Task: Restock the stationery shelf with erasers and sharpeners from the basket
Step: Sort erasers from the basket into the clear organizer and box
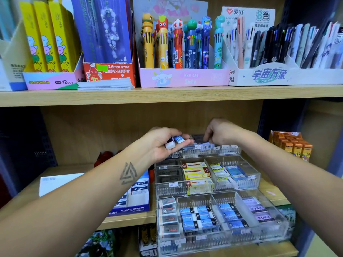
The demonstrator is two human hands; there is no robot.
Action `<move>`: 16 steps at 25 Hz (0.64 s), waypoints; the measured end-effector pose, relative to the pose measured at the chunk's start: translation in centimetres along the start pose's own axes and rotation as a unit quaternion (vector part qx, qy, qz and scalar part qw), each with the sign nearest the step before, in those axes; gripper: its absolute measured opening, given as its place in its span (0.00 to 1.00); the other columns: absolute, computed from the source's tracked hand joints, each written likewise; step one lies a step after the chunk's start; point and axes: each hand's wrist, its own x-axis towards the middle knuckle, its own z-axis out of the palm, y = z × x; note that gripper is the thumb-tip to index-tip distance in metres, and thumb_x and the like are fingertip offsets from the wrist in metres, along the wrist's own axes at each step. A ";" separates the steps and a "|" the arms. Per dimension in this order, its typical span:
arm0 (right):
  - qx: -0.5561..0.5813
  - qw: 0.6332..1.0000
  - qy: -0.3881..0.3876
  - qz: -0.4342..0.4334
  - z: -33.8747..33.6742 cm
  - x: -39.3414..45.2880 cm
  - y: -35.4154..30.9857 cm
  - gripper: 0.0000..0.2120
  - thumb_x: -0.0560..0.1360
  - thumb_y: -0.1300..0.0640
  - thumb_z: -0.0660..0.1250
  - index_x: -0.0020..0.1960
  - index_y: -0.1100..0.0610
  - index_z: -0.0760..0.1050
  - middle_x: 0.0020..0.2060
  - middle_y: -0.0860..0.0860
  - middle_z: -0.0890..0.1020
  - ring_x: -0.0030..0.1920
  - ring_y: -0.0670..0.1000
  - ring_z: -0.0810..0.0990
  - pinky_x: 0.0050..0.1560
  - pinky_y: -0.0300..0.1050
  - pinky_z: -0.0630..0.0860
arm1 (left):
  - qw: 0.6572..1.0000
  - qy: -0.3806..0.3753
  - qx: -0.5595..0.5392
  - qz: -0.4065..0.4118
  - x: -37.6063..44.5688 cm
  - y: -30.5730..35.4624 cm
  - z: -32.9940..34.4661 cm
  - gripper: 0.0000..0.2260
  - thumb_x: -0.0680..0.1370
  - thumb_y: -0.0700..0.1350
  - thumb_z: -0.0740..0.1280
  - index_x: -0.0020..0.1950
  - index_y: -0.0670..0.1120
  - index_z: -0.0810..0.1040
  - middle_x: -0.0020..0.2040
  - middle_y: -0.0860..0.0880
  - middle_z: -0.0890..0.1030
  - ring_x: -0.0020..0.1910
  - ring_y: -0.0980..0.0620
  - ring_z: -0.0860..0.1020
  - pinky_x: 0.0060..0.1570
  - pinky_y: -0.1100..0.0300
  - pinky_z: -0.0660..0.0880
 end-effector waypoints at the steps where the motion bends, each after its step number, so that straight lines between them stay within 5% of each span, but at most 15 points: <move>1: -0.002 1.000 -0.013 -0.001 0.0 -0.1 0.0 0.14 0.76 0.68 0.65 0.50 0.53 0.85 0.48 0.51 0.84 0.45 0.49 0.82 0.42 0.38 0.75 | 1.000 0.000 0.000 0.000 0.0 -0.1 0.0 0.04 0.81 0.31 0.61 0.55 0.31 0.72 0.44 0.33 0.82 0.44 0.35 0.83 0.36 0.53 0.83; 11: -0.007 0.999 -0.038 -0.015 0.9 -0.8 -0.3 0.14 0.76 0.64 0.64 0.56 0.51 0.84 0.49 0.50 0.84 0.47 0.51 0.81 0.48 0.42 0.77 | 0.999 0.002 0.049 -0.011 0.3 -0.7 0.6 0.13 0.81 0.35 0.64 0.65 0.33 0.70 0.55 0.34 0.82 0.44 0.34 0.83 0.31 0.51 0.83; 14: 0.126 0.992 0.030 -0.012 0.5 -1.7 0.0 0.16 0.74 0.68 0.62 0.50 0.53 0.84 0.46 0.51 0.86 0.49 0.52 0.84 0.54 0.47 0.81 | 0.999 0.000 0.033 -0.023 0.3 -0.6 0.8 0.09 0.82 0.34 0.62 0.61 0.31 0.71 0.53 0.30 0.80 0.40 0.34 0.84 0.31 0.52 0.83; 16: 0.292 0.953 0.066 -0.045 0.1 -2.8 -0.5 0.12 0.74 0.70 0.66 0.47 0.55 0.83 0.43 0.54 0.86 0.47 0.51 0.84 0.53 0.44 0.82 | 0.999 0.004 0.044 -0.018 0.3 -0.7 1.0 0.06 0.82 0.34 0.61 0.58 0.33 0.72 0.52 0.31 0.80 0.42 0.35 0.83 0.36 0.46 0.82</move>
